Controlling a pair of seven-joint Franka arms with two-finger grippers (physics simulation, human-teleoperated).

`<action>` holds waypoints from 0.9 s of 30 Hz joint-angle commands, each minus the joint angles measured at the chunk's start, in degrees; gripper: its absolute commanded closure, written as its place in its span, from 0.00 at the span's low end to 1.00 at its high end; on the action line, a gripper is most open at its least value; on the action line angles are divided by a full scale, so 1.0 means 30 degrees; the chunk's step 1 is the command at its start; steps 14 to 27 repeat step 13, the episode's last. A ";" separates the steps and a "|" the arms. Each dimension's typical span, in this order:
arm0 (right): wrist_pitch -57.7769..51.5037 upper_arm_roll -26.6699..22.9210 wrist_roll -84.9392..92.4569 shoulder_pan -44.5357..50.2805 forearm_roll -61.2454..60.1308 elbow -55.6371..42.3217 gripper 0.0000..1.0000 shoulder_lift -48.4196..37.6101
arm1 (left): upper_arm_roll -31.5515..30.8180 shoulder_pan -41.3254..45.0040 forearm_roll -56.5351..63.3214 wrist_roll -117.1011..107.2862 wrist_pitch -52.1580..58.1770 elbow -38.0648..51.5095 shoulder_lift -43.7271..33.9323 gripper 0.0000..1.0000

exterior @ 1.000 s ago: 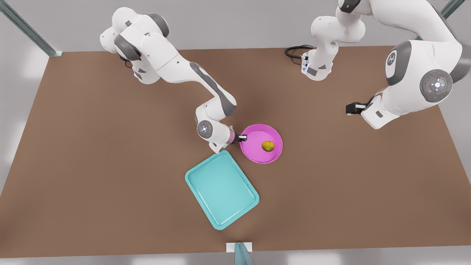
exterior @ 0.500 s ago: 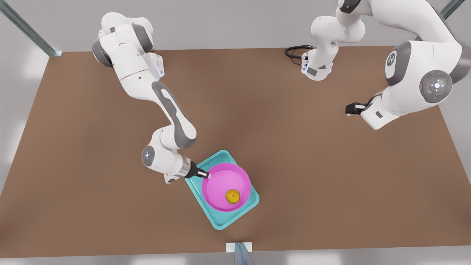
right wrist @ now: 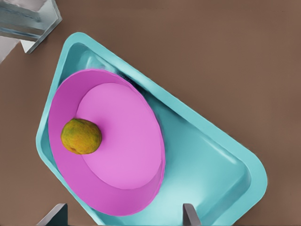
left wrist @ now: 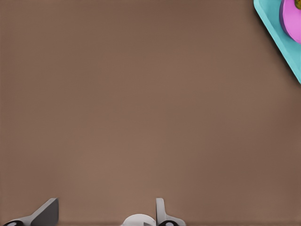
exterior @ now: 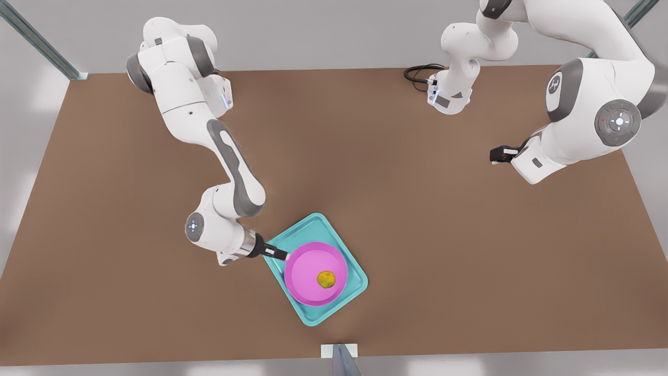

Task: Place the orange on the plate with the left arm and the plate on the tray with the right arm

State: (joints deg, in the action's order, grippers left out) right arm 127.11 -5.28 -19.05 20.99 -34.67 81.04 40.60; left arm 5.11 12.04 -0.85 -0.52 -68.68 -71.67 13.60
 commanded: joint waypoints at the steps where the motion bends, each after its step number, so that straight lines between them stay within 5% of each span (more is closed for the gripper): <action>1: -0.8498 -0.1667 0.9772 -0.0492 0.4692 -0.0968 0.00 -0.0204 | -0.0003 0.0000 -0.0011 0.0057 0.0012 0.0012 -0.0022 0.00; 2: -0.9353 -0.1638 1.3404 -0.2013 1.1314 -0.1291 0.00 -0.0321 | -0.0003 0.0000 0.0018 0.0086 0.0012 -0.0017 -0.0022 0.00; 4: -1.1607 -0.0616 1.4876 -0.5442 1.2202 -0.2025 0.00 -0.4360 | -0.0003 0.0000 0.0018 0.0086 0.0012 0.0012 0.0095 0.00; 8: -1.4656 0.0792 1.2972 -0.5679 1.2612 -0.0911 0.00 -1.0837 | -0.0003 0.0000 0.0077 0.0086 0.0070 0.0012 0.0095 0.00; 27: -1.5594 0.0823 1.2357 -0.5650 1.2730 -0.1028 0.00 -1.0898 | 0.0026 0.0000 0.0077 0.0086 0.0158 0.0012 0.0007 0.00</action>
